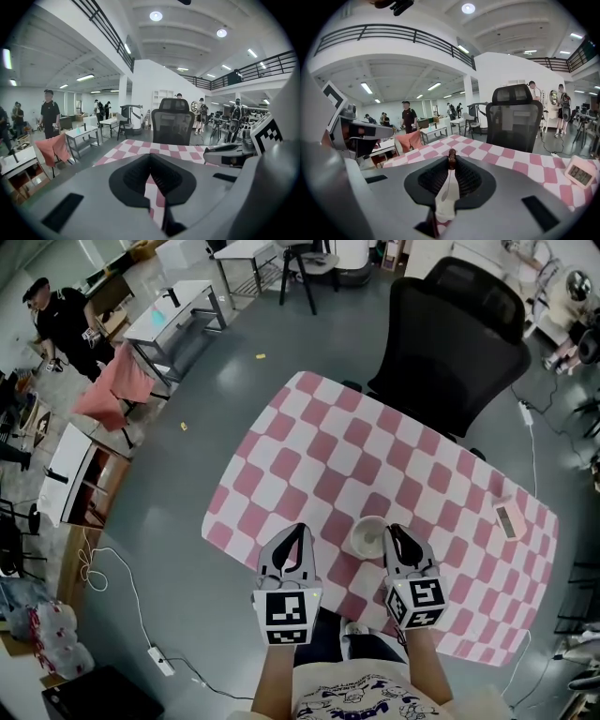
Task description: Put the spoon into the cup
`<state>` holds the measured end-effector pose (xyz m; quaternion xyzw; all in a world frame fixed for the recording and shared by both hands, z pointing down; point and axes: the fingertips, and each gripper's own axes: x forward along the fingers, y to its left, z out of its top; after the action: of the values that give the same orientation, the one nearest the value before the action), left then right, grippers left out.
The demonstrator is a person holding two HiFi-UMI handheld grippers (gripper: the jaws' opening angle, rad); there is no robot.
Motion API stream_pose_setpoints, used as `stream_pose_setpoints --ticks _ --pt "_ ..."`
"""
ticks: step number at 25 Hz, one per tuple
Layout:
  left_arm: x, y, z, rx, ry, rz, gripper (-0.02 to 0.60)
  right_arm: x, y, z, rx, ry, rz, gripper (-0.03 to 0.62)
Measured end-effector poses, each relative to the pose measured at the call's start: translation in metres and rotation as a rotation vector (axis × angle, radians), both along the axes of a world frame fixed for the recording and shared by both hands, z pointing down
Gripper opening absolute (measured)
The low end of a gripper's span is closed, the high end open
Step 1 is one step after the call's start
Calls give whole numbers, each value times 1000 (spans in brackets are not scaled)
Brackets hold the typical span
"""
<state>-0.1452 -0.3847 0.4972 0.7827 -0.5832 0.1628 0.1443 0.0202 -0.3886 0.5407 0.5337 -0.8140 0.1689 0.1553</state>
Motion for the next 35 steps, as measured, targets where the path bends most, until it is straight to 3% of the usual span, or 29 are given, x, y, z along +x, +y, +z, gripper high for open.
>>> stream_pose_setpoints --ticks 19,35 --pt "-6 -11 39 -74 -1 -2 14 -13 1 56 -121 24 -46 52" --pt "0 -9 41 -76 -2 -4 14 -4 -5 73 -91 186 -70 76"
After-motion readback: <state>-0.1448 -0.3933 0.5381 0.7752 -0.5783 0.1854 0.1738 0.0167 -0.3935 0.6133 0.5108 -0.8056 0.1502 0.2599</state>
